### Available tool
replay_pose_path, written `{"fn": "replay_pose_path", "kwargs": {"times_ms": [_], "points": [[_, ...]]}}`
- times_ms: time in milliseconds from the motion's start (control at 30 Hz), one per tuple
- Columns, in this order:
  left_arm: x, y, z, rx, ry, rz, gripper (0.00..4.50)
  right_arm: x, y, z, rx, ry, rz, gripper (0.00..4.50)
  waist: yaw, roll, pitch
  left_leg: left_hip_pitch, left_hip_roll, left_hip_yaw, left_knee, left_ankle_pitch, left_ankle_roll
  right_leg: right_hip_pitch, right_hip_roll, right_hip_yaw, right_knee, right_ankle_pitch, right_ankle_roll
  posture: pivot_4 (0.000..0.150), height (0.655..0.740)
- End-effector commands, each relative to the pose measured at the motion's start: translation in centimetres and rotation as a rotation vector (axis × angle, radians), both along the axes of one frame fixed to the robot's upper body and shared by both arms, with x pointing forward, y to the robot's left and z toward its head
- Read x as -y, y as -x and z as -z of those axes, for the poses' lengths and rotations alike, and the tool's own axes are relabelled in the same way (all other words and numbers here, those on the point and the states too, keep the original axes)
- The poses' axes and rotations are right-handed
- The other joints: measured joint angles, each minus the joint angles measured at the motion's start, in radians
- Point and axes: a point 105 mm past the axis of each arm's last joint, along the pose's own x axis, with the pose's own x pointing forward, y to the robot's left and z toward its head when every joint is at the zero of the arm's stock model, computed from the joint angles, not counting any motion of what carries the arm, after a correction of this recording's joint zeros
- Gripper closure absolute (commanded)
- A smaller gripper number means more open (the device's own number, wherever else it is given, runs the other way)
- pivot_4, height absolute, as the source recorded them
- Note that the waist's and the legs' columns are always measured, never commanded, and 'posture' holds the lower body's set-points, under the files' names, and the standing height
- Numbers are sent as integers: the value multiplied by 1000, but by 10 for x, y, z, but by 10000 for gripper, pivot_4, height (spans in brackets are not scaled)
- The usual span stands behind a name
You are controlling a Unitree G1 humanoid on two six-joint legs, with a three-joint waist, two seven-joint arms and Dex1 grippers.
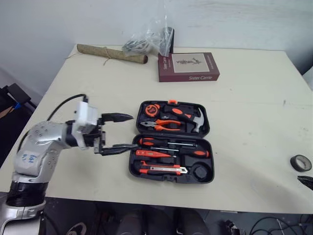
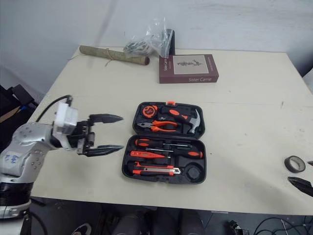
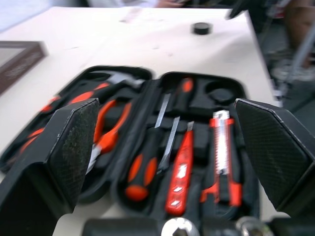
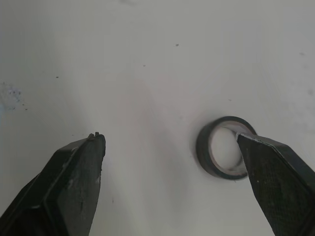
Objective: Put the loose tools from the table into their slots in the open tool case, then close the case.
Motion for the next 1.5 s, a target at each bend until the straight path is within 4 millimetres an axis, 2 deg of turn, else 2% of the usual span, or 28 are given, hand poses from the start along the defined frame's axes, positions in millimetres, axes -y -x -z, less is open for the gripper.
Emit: {"fn": "replay_pose_path", "kwargs": {"times_ms": [33,167,333,667,767,867,900,933,1000,1100,1167,1200,1267,1433,1500], "points": [[11,8,-7,29,2,56,350,8,-12,7,-94,29,56,0,0,-1,1,0,0,0,1,0,0,0,0,0,0,0,0,1500,7400],[23,15,-6,43,-23,102,350,11,-25,13,-173,94,35,0,5,-2,1,-2,1,-2,5,0,0,0,2,-1,0,0,0,1500,7400],[30,23,-16,63,-39,128,350,16,-29,10,-263,95,76,0,9,-2,2,-3,2,-2,6,0,0,0,3,-1,0,0,1,1500,7400],[35,28,-20,62,-59,201,350,35,-35,30,-325,69,155,0,10,-1,2,-3,3,-2,7,0,-1,0,5,0,0,0,1,1500,7400],[38,29,-20,66,-56,211,0,41,-37,36,-322,49,175,8949,10,-2,2,-3,3,-2,7,1,-1,0,6,0,0,0,1,1500,7400],[39,29,-21,66,-47,211,0,46,-39,37,-319,52,178,22992,9,-2,2,-3,3,-2,8,1,-1,1,6,0,0,1,1,1500,7400],[39,30,-20,66,-45,209,0,46,-39,37,-312,44,173,29349,10,-2,2,-3,3,-2,9,1,-1,1,6,0,0,1,1,1500,7400],[38,30,-20,62,-41,206,0,45,-39,36,-306,35,164,32886,11,-2,2,-3,3,-2,9,1,-1,1,6,0,0,1,1,1500,7400],[38,32,-18,46,-32,202,0,40,-39,31,-294,15,106,42908,12,-2,2,-3,3,-2,9,1,-1,1,6,1,0,1,1,1500,7400],[36,31,-20,50,0,190,0,13,-46,14,-244,-29,-83,44087,13,-2,2,-3,3,-2,9,1,-1,1,6,0,0,1,1,1500,7400],[33,28,-24,41,28,180,0,-26,-46,0,-222,-62,-341,44087,13,-1,2,-3,4,-2,9,1,-1,1,7,0,0,1,1,1500,7400],[29,25,-23,60,14,167,0,-58,-44,-9,-233,-107,-492,44087,11,0,2,-3,4,-2,9,1,-2,1,7,0,0,1,1,1500,7400],[25,23,-20,76,-10,162,0,-107,-37,-18,-262,-174,-687,44087,2,0,3,-3,5,-2,8,0,-3,1,8,1,1,1,1,1500,7400],[24,29,-4,45,-49,192,0,-191,-23,-26,-303,-229,-917,44087,1,1,4,-3,7,-4,8,0,-6,0,9,-1,1,1,1,1500,7400],[24,29,0,37,-53,190,0,-215,-19,-25,-329,-232,-966,44087,1,-2,6,-4,7,-5,8,0,-6,0,9,-1,0,1,1,1500,7400]]}}
